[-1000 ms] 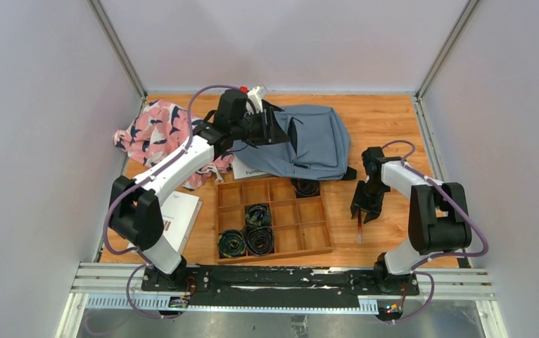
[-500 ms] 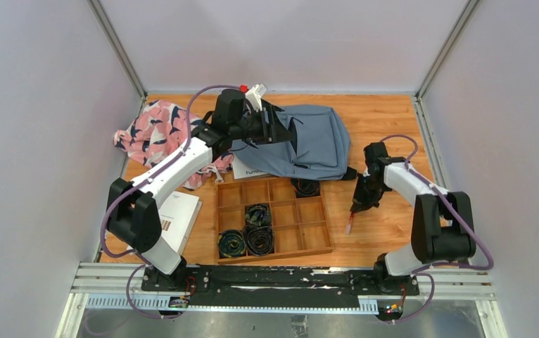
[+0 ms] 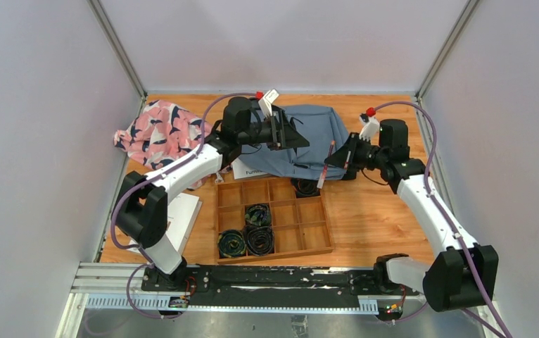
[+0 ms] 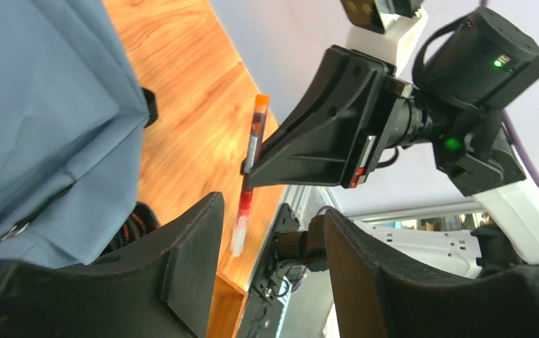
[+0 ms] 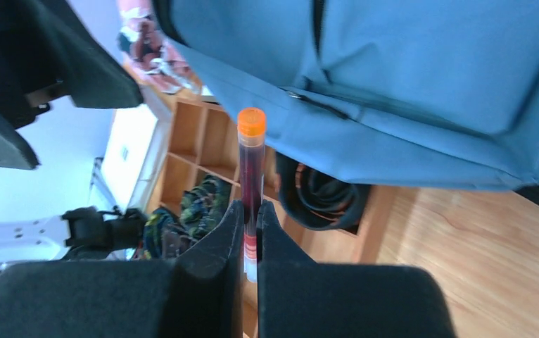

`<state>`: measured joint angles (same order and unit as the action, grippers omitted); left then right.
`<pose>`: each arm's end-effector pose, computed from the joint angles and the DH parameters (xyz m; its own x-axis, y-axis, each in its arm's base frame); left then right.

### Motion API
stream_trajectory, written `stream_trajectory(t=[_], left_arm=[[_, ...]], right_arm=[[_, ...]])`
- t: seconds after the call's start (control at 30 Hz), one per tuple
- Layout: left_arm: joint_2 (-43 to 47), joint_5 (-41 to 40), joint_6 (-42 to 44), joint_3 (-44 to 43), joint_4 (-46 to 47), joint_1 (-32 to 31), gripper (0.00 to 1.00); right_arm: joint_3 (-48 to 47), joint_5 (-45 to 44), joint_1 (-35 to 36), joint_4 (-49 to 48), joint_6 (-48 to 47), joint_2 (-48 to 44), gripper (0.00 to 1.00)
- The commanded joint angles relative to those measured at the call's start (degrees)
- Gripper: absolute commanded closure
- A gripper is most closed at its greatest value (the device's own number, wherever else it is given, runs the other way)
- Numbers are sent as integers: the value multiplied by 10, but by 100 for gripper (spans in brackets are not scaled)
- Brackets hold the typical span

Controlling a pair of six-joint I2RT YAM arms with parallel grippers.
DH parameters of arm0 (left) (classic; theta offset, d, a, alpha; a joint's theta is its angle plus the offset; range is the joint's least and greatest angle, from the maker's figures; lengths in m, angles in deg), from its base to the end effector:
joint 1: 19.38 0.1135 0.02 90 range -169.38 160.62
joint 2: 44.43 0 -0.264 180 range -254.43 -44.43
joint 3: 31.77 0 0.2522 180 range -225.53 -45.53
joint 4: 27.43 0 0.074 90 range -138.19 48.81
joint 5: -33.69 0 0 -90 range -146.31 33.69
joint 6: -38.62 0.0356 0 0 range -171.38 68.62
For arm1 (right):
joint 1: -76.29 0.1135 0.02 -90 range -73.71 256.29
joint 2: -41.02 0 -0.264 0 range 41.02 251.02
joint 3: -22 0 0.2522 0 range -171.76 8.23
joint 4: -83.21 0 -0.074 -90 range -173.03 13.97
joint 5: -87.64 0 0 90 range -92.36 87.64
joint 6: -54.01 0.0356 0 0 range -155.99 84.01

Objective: Pack the student bag
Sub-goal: Pick up the stationery from the center of the board.

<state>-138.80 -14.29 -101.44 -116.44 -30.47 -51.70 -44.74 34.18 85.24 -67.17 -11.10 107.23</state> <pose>0.3140 -0.2269 0.3121 -0.8472 -0.1380 -0.5130 0.4663 0.2693 -0.8426 0.2489 0.0607 0.3075 -0.7046 0.2314 -0.6709 -0.3775 0.6784 0.6304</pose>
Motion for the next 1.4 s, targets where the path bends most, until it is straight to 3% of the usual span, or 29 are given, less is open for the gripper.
stream_trajectory(t=[0.0, 0.47, 0.7, 0.83, 0.93, 0.97, 1.03, 1.07, 1.1, 1.2, 1.37], left_arm=[[-6, 27, -8, -11, 67, -16, 41], [-49, 3, 3, -49, 68, -43, 46], [-59, 7, 5, -52, 68, -44, 64], [-61, 6, 3, -51, 68, -43, 81], [-59, -1, 4, -50, 68, -43, 100], [-59, -4, 6, -49, 67, -43, 100], [-60, -25, 35, -61, 24, -42, 100], [-59, -46, 69, -75, -29, -43, 100], [-60, -82, 113, -94, -86, -42, 100], [-63, -188, 192, -135, -215, -38, 100], [-105, -242, 188, -215, -266, 1, 100]], right_arm=[[1, 108, 13, -86, 32, -5, 100], [-27, 136, 56, -106, 32, 15, 100], [-30, 131, 62, -101, 31, 29, 100], [-32, 128, 66, -102, 30, 34, 100], [-40, 122, 66, -84, 20, 39, 100], [-43, 111, 66, -71, 16, 41, 93], [-48, 76, 67, -42, 5, 41, 52], [-48, 65, 66, -31, 0, 40, 36], [-48, 53, 66, -20, -5, 38, 28], [-61, 3, 66, 40, -43, 30, 20], [-92, -120, 61, 117, -96, -16, 18]])
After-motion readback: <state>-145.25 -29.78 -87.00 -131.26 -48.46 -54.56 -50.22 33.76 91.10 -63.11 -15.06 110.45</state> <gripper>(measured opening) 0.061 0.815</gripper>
